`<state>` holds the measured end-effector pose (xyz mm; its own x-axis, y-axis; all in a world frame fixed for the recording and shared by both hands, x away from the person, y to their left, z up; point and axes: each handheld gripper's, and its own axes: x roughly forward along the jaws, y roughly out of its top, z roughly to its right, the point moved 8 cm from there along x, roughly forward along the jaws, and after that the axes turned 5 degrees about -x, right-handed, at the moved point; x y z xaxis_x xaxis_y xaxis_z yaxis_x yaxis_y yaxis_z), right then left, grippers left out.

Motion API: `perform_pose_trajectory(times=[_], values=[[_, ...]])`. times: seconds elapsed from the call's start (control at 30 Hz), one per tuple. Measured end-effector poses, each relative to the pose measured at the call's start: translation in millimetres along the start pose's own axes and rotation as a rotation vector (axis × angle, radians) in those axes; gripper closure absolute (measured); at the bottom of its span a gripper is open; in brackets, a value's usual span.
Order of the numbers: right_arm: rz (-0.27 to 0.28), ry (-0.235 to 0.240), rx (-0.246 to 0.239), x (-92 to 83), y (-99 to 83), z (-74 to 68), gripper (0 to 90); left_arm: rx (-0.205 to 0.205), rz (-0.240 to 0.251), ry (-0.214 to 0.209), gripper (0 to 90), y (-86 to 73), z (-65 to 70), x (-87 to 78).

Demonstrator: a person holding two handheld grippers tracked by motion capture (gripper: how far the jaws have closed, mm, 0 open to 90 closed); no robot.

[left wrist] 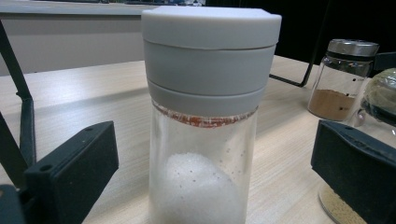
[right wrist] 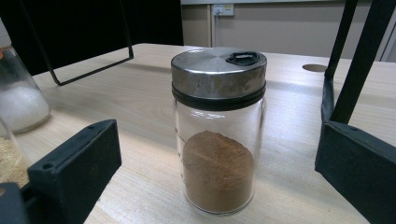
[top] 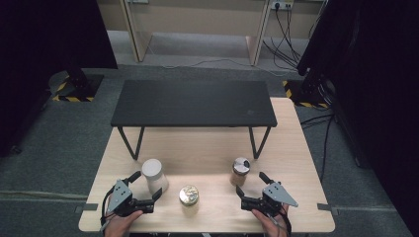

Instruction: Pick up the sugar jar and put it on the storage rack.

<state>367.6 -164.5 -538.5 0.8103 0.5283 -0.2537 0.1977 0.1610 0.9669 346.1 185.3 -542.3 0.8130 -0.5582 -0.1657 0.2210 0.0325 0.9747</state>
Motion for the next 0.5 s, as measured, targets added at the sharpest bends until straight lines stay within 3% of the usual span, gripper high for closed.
perform_pose_trajectory(times=[0.5], values=[[-0.002,0.003,-0.016,0.7,-0.3,-2.4,0.7,-0.005,-0.002,0.001,0.2,-0.4,-0.5,0.2]])
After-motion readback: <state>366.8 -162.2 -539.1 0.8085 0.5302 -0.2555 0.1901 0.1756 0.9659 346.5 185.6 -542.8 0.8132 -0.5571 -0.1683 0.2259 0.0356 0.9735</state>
